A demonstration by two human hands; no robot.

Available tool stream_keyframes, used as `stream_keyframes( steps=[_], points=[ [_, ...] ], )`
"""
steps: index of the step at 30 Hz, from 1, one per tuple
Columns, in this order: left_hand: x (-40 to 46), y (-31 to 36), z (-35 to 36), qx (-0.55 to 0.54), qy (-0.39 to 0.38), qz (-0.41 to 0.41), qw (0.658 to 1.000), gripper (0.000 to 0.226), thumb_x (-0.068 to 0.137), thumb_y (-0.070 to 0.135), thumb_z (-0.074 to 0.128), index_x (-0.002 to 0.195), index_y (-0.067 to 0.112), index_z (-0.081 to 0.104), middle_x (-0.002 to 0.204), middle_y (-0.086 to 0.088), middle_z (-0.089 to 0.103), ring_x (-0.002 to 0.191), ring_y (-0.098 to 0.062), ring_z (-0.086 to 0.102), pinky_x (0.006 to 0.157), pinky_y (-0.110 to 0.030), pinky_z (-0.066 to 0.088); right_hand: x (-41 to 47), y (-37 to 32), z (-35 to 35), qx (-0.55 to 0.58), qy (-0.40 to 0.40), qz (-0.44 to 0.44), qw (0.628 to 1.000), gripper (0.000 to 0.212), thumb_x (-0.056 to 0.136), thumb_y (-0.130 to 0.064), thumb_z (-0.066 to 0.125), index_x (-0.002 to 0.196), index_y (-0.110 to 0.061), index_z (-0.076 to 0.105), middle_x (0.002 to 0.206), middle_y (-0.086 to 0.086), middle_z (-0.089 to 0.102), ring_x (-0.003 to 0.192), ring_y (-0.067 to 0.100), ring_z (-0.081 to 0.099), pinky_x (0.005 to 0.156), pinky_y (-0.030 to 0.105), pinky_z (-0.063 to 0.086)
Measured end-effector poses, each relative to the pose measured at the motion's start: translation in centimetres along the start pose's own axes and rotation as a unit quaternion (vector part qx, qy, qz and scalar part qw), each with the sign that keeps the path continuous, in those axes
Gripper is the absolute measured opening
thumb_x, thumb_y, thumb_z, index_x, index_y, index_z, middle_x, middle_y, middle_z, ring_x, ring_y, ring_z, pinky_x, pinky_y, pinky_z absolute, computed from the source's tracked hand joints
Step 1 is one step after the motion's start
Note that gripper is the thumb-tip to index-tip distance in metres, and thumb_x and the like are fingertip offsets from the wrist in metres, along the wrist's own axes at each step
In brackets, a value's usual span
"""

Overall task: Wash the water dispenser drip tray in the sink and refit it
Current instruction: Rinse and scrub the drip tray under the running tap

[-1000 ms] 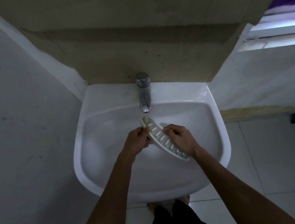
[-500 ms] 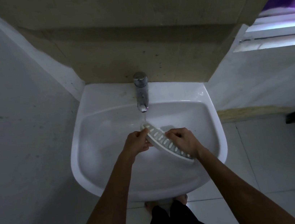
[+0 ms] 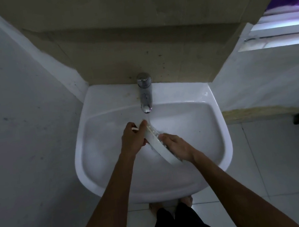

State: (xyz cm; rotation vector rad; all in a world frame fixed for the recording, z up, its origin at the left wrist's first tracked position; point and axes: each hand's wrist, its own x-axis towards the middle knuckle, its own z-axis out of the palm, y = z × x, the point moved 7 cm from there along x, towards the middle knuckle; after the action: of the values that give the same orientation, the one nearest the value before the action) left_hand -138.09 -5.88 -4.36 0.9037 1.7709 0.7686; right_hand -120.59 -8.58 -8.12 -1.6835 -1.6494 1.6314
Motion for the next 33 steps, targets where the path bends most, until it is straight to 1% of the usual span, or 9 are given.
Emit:
stream_keyframes(
  steps=[5,7,10,14,17,24,27,29,33],
  points=[
    [0.1,0.4,-0.4,-0.016,0.012,0.005,1.0,0.033,0.086,0.05,0.063,0.083,0.021,0.048,0.081,-0.005,0.065,0.069,-0.024,0.07,0.069,-0.042,0.061,0.3,0.0,0.4,0.043,0.003,-0.006,0.999,0.071,0.081,-0.087,0.036,0.117,-0.033,0.065,0.111,-0.008,0.069,0.099,0.014,0.066,0.093,0.041,0.053],
    [0.2,0.2,-0.3,-0.02,0.014,0.0,1.0,0.034,0.087,0.05,0.063,0.084,0.019,0.048,0.083,-0.007,0.065,0.07,-0.024,0.07,0.068,-0.042,0.062,0.2,0.0,0.2,0.035,0.012,-0.006,0.999,0.068,0.084,-0.083,0.037,0.121,-0.032,0.063,0.115,-0.008,0.067,0.102,0.016,0.065,0.092,0.04,0.052],
    [0.4,-0.2,-0.3,-0.032,0.015,-0.009,0.999,0.032,0.089,0.049,0.061,0.084,0.019,0.05,0.086,-0.007,0.064,0.073,-0.024,0.07,0.068,-0.04,0.062,-0.2,-0.5,0.0,0.019,0.015,-0.018,1.0,0.055,0.092,-0.068,0.046,0.134,-0.031,0.053,0.118,-0.009,0.062,0.101,0.013,0.062,0.082,0.024,0.048],
    [0.6,-1.0,0.2,-0.082,-0.002,-0.031,0.996,0.035,0.092,0.042,0.059,0.105,0.01,0.056,0.094,-0.01,0.064,0.081,-0.027,0.07,0.069,-0.036,0.061,-0.4,-0.6,-0.9,-0.02,0.02,-0.038,0.999,0.057,0.088,-0.052,0.067,0.137,-0.03,0.048,0.115,-0.013,0.059,0.093,0.001,0.061,0.07,0.01,0.045],
    [0.7,-1.0,1.0,-0.135,-0.039,-0.027,0.99,0.033,0.093,0.032,0.062,0.118,0.01,0.058,0.103,-0.016,0.068,0.081,-0.027,0.07,0.072,-0.034,0.059,-0.4,-0.8,-2.1,-0.03,0.05,-0.053,0.997,0.056,0.086,-0.049,0.07,0.135,-0.03,0.051,0.113,-0.015,0.061,0.088,-0.004,0.06,0.069,0.007,0.045],
    [0.4,-0.6,3.6,-0.128,-0.128,-0.01,0.983,0.047,0.086,0.021,0.072,0.13,0.02,0.054,0.092,-0.011,0.065,0.079,-0.024,0.07,0.083,-0.045,0.058,-0.6,0.1,-3.5,-0.047,0.106,-0.055,0.992,0.061,0.084,-0.06,0.066,0.135,-0.031,0.051,0.121,-0.01,0.067,0.098,0.008,0.067,0.08,0.026,0.058],
    [0.4,-0.6,3.8,-0.162,-0.104,-0.029,0.981,0.027,0.097,0.024,0.056,0.122,0.014,0.059,0.093,-0.019,0.069,0.077,-0.028,0.07,0.079,-0.045,0.059,-0.8,0.1,-3.8,-0.041,0.116,-0.052,0.991,0.063,0.082,-0.066,0.064,0.132,-0.03,0.053,0.122,-0.009,0.068,0.098,0.008,0.068,0.079,0.029,0.06],
    [0.8,-1.0,3.6,-0.153,-0.066,-0.033,0.986,0.028,0.101,0.031,0.047,0.112,0.008,0.061,0.097,-0.028,0.066,0.076,-0.033,0.068,0.075,-0.05,0.058,-0.6,0.0,-3.5,-0.047,0.114,-0.057,0.991,0.064,0.081,-0.068,0.063,0.131,-0.029,0.052,0.121,-0.007,0.068,0.096,0.01,0.069,0.078,0.032,0.06],
    [0.2,-0.6,4.6,-0.162,-0.074,-0.022,0.984,0.031,0.096,0.04,0.054,0.111,0.013,0.053,0.106,-0.017,0.067,0.09,-0.034,0.07,0.075,-0.055,0.058,-0.1,-0.9,-2.9,-0.047,0.101,-0.053,0.992,0.067,0.083,-0.073,0.055,0.131,-0.025,0.053,0.114,-0.006,0.068,0.086,0.007,0.067,0.074,0.026,0.058]
  ],
)
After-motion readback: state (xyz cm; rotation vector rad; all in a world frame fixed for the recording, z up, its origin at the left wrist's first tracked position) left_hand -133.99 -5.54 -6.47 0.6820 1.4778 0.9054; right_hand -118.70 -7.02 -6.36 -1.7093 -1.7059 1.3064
